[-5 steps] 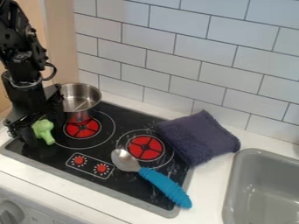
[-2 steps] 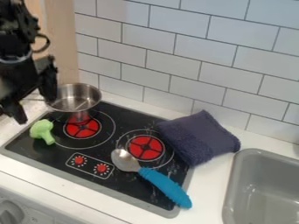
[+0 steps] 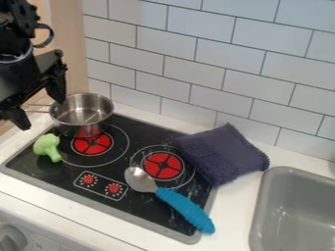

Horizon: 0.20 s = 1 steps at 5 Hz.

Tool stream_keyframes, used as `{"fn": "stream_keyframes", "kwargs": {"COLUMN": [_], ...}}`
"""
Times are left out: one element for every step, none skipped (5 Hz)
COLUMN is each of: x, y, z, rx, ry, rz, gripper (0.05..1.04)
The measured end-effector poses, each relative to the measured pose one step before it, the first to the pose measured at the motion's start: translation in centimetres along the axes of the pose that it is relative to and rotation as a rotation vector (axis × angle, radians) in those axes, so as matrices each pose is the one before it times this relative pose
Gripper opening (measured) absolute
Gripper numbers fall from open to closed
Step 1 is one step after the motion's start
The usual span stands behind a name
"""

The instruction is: Put the broccoli next to the pot

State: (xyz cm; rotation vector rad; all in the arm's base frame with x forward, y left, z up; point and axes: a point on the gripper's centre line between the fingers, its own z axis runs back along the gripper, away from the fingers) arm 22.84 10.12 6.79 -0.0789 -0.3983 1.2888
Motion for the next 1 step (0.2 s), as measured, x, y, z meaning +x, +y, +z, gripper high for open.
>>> {"fn": "stream_keyframes", "kwargs": {"x": [0.015], "y": [-0.019], "z": [0.0], "rx": [-0.0012], "ry": [-0.0009], "rz": [-0.0061], "gripper": [0.999]}}
